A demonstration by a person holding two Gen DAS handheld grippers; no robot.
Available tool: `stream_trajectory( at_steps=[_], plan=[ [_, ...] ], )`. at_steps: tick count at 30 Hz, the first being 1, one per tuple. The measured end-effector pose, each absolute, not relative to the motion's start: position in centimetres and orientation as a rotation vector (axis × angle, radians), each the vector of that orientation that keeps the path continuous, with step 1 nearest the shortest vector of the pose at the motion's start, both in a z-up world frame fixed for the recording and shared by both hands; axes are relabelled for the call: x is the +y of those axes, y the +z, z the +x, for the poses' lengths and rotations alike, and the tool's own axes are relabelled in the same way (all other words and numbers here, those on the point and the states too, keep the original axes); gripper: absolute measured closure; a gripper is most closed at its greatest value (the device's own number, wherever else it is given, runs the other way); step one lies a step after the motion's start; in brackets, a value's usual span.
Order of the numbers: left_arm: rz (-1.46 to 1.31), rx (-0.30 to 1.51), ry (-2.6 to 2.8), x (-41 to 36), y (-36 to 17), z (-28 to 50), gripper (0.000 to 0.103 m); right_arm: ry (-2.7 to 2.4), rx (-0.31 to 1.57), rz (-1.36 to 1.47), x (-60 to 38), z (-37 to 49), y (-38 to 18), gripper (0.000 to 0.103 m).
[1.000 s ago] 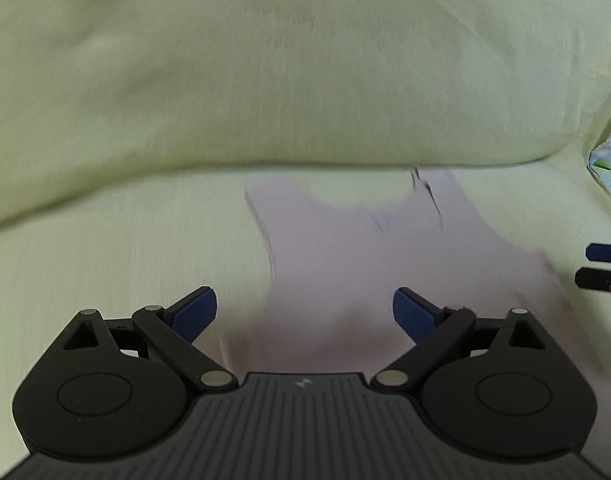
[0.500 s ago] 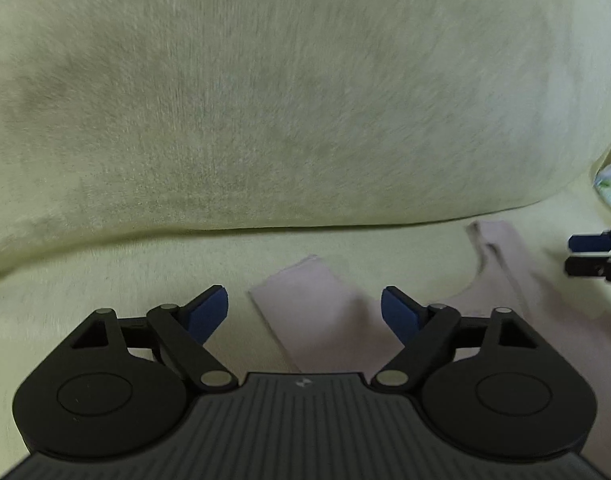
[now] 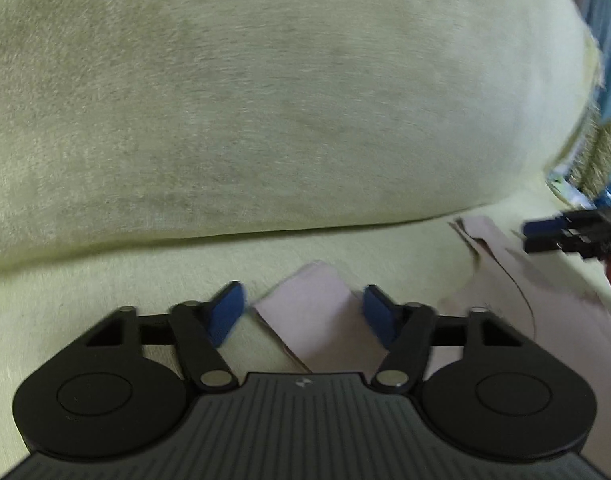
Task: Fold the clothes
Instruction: 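Lower both tools to the tank top hem and close both on it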
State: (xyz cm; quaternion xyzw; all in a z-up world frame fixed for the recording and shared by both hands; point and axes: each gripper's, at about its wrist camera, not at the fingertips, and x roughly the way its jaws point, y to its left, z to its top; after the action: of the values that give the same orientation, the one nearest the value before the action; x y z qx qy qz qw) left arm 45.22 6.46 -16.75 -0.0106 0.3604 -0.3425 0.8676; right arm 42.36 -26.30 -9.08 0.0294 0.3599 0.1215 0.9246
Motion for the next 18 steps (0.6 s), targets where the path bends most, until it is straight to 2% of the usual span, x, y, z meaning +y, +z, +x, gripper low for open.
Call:
stream_trajectory(
  at_steps=[1,9,13,18],
  plan=[
    [-0.019,0.755,-0.731,6.4,-16.7,45.3,0.102,0.254,0.739,0.059,-26.3,42.5,-9.2,0.049],
    [-0.009,0.766,-0.771,5.9,-16.5,45.8,0.102,0.317,0.728,0.05,-26.0,44.1,-9.5,0.049],
    [0.009,0.767,-0.761,5.3,-16.3,45.7,0.102,0.352,0.738,0.038,-26.0,45.9,-9.9,0.058],
    [0.115,0.767,-0.736,3.5,-15.6,45.2,0.102,0.353,0.754,-0.015,-25.3,48.0,-10.2,0.061]
  ],
)
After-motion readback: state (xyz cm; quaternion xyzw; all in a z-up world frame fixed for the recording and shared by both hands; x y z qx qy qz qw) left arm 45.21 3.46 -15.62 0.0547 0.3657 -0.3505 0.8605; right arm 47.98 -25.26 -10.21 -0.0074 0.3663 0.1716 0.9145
